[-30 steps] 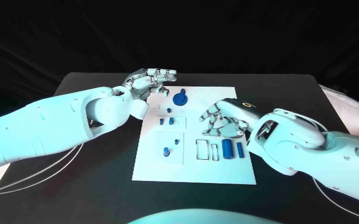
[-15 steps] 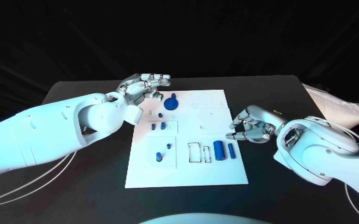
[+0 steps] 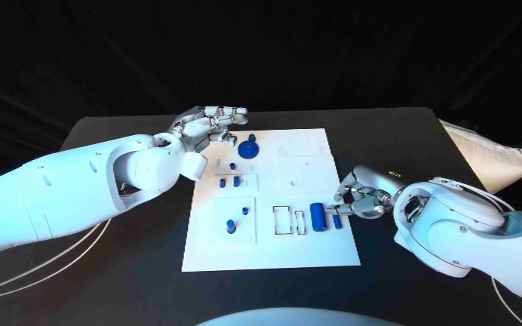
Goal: Assemble the parts on the task board
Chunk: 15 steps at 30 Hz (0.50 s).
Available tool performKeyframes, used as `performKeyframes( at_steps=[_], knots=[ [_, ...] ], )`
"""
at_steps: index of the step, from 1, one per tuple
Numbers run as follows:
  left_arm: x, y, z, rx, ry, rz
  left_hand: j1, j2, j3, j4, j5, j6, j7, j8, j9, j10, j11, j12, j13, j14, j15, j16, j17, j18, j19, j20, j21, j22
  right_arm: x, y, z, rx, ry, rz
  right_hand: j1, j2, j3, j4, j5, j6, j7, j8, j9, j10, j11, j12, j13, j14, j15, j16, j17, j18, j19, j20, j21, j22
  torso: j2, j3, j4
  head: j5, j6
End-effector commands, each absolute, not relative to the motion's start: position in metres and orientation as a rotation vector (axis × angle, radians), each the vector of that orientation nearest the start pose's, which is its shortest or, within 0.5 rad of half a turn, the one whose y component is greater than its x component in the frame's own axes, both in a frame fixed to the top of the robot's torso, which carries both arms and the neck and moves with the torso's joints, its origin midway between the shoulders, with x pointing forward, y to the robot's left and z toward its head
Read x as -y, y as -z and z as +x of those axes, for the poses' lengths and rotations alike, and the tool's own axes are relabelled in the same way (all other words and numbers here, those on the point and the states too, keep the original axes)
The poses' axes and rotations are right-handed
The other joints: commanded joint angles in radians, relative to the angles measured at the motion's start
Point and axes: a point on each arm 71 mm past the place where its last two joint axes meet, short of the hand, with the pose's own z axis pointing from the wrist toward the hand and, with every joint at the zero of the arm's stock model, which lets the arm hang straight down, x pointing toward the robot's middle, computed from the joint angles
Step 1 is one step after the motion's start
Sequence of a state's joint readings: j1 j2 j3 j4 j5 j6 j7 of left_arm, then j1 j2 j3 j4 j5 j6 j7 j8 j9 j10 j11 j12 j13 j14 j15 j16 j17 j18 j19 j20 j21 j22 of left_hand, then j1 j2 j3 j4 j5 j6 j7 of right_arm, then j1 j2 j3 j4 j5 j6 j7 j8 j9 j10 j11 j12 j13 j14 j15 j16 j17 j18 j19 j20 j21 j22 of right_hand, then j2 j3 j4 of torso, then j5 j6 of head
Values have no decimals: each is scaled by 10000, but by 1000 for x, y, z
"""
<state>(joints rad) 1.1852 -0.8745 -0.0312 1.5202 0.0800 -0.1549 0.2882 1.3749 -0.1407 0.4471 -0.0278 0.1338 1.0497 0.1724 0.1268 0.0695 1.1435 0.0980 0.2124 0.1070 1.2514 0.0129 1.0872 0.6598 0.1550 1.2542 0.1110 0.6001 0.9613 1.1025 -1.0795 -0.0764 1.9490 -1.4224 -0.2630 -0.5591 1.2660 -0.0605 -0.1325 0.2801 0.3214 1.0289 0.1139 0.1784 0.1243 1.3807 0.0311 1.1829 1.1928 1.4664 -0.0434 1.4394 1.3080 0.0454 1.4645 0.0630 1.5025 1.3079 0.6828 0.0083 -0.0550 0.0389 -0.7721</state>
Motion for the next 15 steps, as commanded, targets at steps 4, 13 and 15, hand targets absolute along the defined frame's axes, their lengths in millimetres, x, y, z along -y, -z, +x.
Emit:
performKeyframes(
  at_steps=[4,13,15],
  knots=[
    [-216,189,484,-15500,16539,-12473,-23,70,-64,3,-9,-46,7,52,-13,-98,-6,64,10,-61,-10,-31,-10,189,-66,-20,-34,-9,204,217,380,-19777,-4128,285,100,-24,-61,2,47,-66,-23,75,21,102,-19,85,78,643,23,49,377,-132,202,70,46,1356,-3,-2,11,-21,5],
    [-216,190,484,-15510,16543,-12480,-23,70,-64,3,-9,-46,7,52,-13,-98,-6,64,10,-61,-10,-31,-10,189,-66,-20,-34,-9,192,229,382,-20097,-4265,159,168,45,-110,13,97,-51,-35,147,65,110,-28,142,176,647,19,69,411,-139,219,68,62,1387,-6,-3,-1,-8,-6],
    [-216,190,484,-15510,16539,-12482,-23,70,-64,3,-9,-46,7,52,-13,-98,-6,64,10,-61,-10,-31,-10,189,-66,-20,-34,-9,190,232,382,-20195,-4281,133,168,45,-110,13,97,-51,-35,147,65,110,-28,142,176,647,19,70,411,-139,219,68,62,1387,-4,-1,6,9,-6]
  ],
)
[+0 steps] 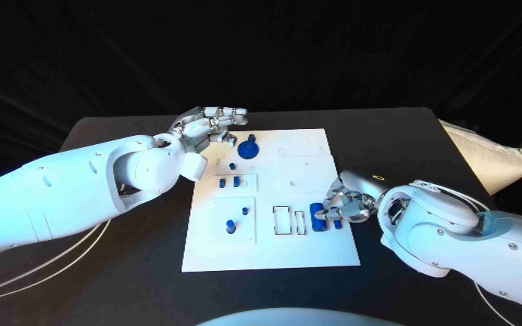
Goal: Assemble the parts on the task board
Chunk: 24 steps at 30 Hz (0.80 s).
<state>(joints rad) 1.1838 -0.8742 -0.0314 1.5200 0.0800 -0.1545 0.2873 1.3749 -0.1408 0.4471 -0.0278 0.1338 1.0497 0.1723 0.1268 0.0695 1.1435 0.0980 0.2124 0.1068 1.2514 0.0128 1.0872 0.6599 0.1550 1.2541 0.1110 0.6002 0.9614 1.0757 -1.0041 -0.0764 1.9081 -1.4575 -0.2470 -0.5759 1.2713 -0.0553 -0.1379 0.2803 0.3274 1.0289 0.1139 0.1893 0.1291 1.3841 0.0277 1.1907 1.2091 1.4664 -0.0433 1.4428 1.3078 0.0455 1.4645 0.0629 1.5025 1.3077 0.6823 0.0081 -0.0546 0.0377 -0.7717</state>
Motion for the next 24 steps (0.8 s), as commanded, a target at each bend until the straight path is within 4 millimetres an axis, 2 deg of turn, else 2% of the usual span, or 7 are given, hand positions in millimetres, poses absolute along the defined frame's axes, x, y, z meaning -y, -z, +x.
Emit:
performKeyframes(
  at_steps=[1,15,24],
  knots=[
    [-216,190,484,-15509,16535,-12484,-23,71,-65,3,-9,-46,8,52,-12,-98,-6,64,12,-61,-10,-32,-10,189,-66,-20,-35,-10,189,234,382,-20251,-4283,110,126,3,-58,11,42,-50,-37,45,21,74,6,65,19,646,17,33,411,-140,220,67,62,1390,4,5,6,21,-10],
    [-217,190,483,-15535,16535,-12493,-23,71,-65,3,-9,-46,8,52,-12,-98,-6,64,12,-61,-10,-32,-10,189,-66,-20,-35,-10,182,245,385,-20506,-4157,-83,336,208,-69,-27,155,-14,-57,153,91,40,-14,33,77,634,4,22,402,-138,212,58,60,1389,1,2,0,25,-28],
    [-218,190,483,-15539,16528,-12499,-23,71,-65,3,-9,-46,8,52,-12,-98,-6,64,12,-61,-10,-32,-10,189,-66,-20,-35,-10,181,250,386,-20507,-4213,207,619,550,-6,-91,362,190,-124,338,202,68,-72,44,187,647,-40,62,480,-151,246,26,86,1445,4,-2,12,39,-38]
  ],
)
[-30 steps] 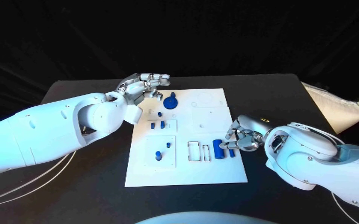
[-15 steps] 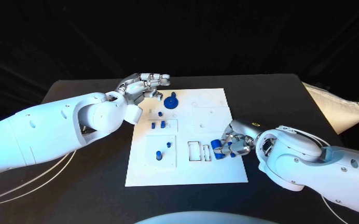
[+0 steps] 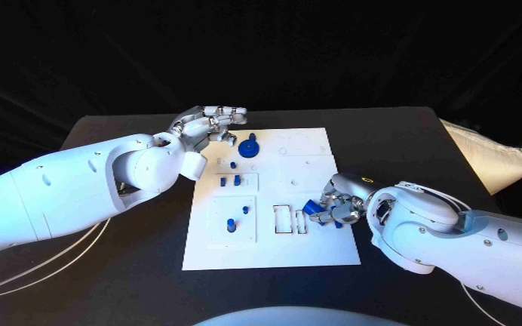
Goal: Assemble the parts on the task board
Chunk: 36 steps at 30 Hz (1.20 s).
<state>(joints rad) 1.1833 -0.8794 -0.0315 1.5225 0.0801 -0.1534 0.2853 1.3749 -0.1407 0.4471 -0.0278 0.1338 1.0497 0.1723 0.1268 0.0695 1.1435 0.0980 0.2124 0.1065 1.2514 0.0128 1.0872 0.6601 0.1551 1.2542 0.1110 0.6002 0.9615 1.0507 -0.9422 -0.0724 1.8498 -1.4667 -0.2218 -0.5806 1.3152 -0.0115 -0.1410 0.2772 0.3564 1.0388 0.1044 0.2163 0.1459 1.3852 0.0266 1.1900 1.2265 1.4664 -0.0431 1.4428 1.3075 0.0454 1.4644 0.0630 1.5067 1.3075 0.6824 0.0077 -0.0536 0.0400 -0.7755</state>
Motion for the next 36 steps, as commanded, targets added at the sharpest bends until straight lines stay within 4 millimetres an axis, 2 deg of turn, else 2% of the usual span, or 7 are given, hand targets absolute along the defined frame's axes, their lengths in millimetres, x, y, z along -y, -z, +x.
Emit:
performKeyframes(
  at_steps=[1,10,13,21,23,30,36],
  knots=[
    [-218,190,483,-15540,16528,-12499,-23,71,-65,3,-9,-46,8,52,-13,-98,-6,64,15,-60,-10,-32,-12,189,-66,-20,-35,-11,181,250,386,-20480,-4248,290,221,185,48,-65,143,160,-54,105,60,68,-82,53,29,651,-56,76,505,-156,262,16,57,1470,1,2,-3,21,2],
    [-217,190,483,-15555,16553,-12491,-23,71,-65,3,-9,-46,8,52,-13,-98,-6,64,15,-60,-10,-32,-12,189,-66,-20,-35,-11,182,247,384,-20141,-4825,1363,534,615,259,-134,362,606,-254,230,240,138,-252,39,110,675,-192,147,636,-186,345,-97,119,1594,-13,-4,-14,-10,44],
    [-217,190,483,-15558,16554,-12491,-23,71,-65,3,-9,-46,8,52,-13,-98,-6,64,15,-60,-10,-32,-12,189,-66,-20,-35,-11,181,242,382,-19788,-5383,1700,350,721,226,38,423,722,-297,238,326,192,-289,38,153,686,-234,179,694,-199,381,-145,147,1647,-12,4,-10,-41,56],
    [-216,190,484,-15555,16601,-12470,-29,88,-89,2,-4,-62,11,61,-12,-127,-2,90,17,-76,-6,-28,-39,194,-78,-14,-71,-34,171,231,375,-19265,-6377,2065,139,733,131,98,1034,770,-331,159,465,261,-326,8,223,695,-269,207,751,-217,429,-193,183,1719,10,14,-9,-52,93],
    [-216,190,484,-15555,16603,-12470,-29,88,-89,2,-4,-62,11,61,-12,-127,-2,90,17,-76,-6,-28,-39,194,-78,-14,-71,-34,169,230,374,-19362,-6456,2071,90,714,100,106,1113,768,-327,139,489,269,-324,2,237,695,-269,206,751,-217,428,-196,182,1718,-4,2,-5,-56,87],
    [-215,190,484,-15561,16602,-12476,-33,89,-94,4,-2,-65,12,62,-12,-132,-1,94,18,-76,-5,-23,-35,194,-79,-13,-74,-36,155,234,372,-20016,-6679,1994,-54,706,26,126,1206,786,-323,110,542,295,-320,8,279,697,-267,213,767,-218,429,-198,183,1722,2,1,9,-21,99],
    [-215,190,484,-15574,16617,-12475,-33,89,-94,4,-2,-65,12,62,-12,-132,-1,94,18,-76,-5,-23,-35,194,-79,-13,-74,-36,143,239,370,-20759,-6683,1695,-480,802,-135,137,1178,843,-329,70,642,314,-320,-80,266,704,-264,233,809,-220,433,-194,187,1732,15,-6,10,-4,92]
  ],
)
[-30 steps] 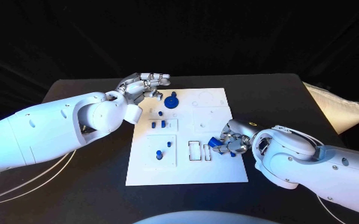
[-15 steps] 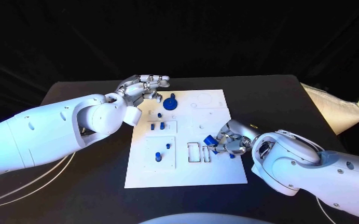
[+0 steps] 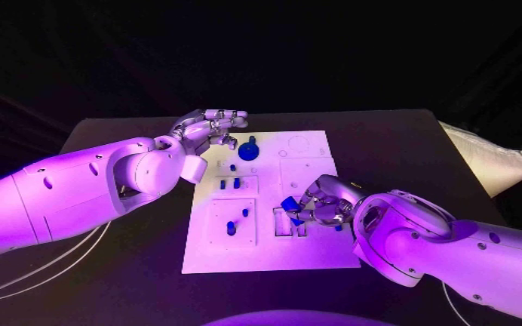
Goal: Assemble the parts on the task board
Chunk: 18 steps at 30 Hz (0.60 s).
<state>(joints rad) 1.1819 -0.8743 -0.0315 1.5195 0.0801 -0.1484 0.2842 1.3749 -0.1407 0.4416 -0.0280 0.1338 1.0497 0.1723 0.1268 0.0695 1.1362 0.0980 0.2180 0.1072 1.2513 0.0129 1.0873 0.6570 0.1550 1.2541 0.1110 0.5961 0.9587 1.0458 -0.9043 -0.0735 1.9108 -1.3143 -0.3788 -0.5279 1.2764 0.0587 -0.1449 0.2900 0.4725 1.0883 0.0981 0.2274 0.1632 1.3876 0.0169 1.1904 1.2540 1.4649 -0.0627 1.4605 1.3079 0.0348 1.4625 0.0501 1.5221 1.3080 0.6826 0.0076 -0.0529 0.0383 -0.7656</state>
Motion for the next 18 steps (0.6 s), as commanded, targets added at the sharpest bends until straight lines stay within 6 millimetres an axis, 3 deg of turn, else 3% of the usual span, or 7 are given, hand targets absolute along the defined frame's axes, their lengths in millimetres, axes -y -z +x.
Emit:
performKeyframes(
  at_steps=[1,18],
  knots=[
    [-215,190,484,-15574,16615,-12476,-33,89,-39,5,-2,-65,12,62,-12,-59,-1,38,11,-75,-5,-23,-4,195,-79,-13,-33,-8,142,240,370,-20854,-6662,1663,-153,114,-121,9,9,354,-268,-47,484,292,-225,-100,-14,719,-69,56,806,-113,455,-66,33,1730,15,-1,-1,19,-12],
    [-216,190,484,-15565,16588,-12487,-33,89,-39,5,-2,-65,12,62,-12,-59,-1,38,11,-75,-5,-23,-4,195,-79,-13,-33,-8,133,245,371,-21274,-6356,1658,-694,215,-397,10,-115,472,-328,-67,692,213,-273,-649,-378,721,-105,61,832,-109,445,-91,24,1720,17,9,-20,95,-92]
  ],
)
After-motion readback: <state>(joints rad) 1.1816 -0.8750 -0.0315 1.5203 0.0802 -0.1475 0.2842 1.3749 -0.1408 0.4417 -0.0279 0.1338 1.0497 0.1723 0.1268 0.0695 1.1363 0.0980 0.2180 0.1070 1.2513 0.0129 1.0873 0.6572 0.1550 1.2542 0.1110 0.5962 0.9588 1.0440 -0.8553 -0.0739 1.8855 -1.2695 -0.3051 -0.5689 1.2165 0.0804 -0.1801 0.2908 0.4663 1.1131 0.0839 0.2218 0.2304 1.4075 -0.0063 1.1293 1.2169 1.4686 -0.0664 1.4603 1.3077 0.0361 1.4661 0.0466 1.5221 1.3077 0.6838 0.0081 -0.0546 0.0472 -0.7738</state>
